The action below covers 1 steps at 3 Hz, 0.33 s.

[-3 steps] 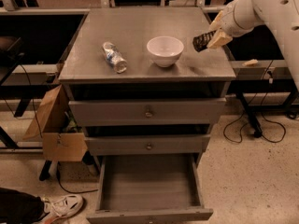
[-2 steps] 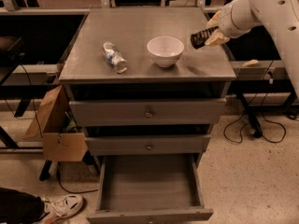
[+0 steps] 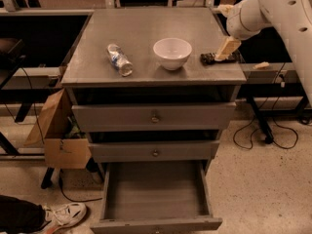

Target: Pick rxbar chocolate from bottom drawer and place on counter

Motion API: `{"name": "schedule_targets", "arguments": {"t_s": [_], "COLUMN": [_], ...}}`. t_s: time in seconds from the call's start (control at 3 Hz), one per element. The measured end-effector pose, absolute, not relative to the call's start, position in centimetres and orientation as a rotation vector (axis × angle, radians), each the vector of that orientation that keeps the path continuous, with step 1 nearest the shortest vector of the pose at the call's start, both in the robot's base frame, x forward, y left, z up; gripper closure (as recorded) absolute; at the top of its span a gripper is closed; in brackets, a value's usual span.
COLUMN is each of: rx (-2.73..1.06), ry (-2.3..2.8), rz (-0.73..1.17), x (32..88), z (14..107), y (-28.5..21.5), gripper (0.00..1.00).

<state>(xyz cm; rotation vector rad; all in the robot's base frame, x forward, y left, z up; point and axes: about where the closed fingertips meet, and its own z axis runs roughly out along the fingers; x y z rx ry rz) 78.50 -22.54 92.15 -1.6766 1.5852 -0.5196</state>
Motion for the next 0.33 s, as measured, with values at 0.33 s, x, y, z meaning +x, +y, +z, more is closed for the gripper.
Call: {"name": "schedule_targets", "arguments": {"t_s": [0.33], "rx": [-1.677], "ry": [1.585], "rz": [-0.520], "x": [78.50], "z": [92.15], "y": [-22.54], "gripper": [0.00]}}
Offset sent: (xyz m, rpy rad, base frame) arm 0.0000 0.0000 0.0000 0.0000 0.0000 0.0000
